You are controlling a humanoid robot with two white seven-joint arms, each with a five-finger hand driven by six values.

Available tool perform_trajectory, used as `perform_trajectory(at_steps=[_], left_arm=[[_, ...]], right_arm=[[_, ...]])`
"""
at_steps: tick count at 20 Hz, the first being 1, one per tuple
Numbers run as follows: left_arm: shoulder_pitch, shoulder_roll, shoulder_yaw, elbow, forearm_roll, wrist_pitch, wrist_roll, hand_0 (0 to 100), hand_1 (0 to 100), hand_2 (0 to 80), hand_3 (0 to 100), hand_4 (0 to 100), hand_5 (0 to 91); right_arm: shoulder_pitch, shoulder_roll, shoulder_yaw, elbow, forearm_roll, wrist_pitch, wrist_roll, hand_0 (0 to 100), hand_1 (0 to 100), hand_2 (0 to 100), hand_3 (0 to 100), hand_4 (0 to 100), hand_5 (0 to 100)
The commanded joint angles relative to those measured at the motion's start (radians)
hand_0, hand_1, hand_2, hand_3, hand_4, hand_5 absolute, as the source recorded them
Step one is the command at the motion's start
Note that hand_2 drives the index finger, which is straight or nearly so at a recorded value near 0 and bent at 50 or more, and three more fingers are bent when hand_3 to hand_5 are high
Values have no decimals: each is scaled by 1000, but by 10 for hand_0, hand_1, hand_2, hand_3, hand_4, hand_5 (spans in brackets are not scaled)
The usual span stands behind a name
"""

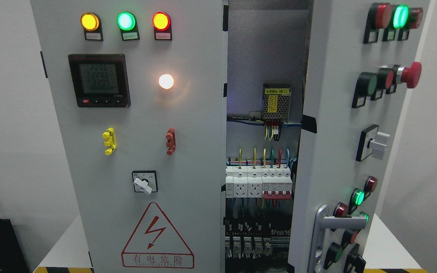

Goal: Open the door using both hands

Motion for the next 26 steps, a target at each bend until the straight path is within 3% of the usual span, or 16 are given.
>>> perform_trajectory(at_steps=[1, 19, 22, 26], left_arm=[[0, -29, -28, -1, -9, 0, 0, 120, 389, 0, 0, 0, 0], [0, -31, -32, 7, -9, 1, -1, 120, 389, 0, 0, 0, 0], [-73, -31, -38, 6, -11, 1, 0, 120, 389, 0, 0, 0, 0], [-89, -31, -41, 3, -12, 6, -1, 120, 389, 0, 0, 0, 0]], right_arm=[[0, 0, -22, 0, 31, 0, 0, 120, 389, 0, 0, 0, 0], [0, 0, -22, 0, 31, 0, 0, 120, 389, 0, 0, 0, 0], [0, 0, -22, 0, 31, 0, 0, 120, 389, 0, 0, 0, 0], [0, 0, -22, 0, 31, 0, 0, 120, 389, 0, 0, 0, 0]])
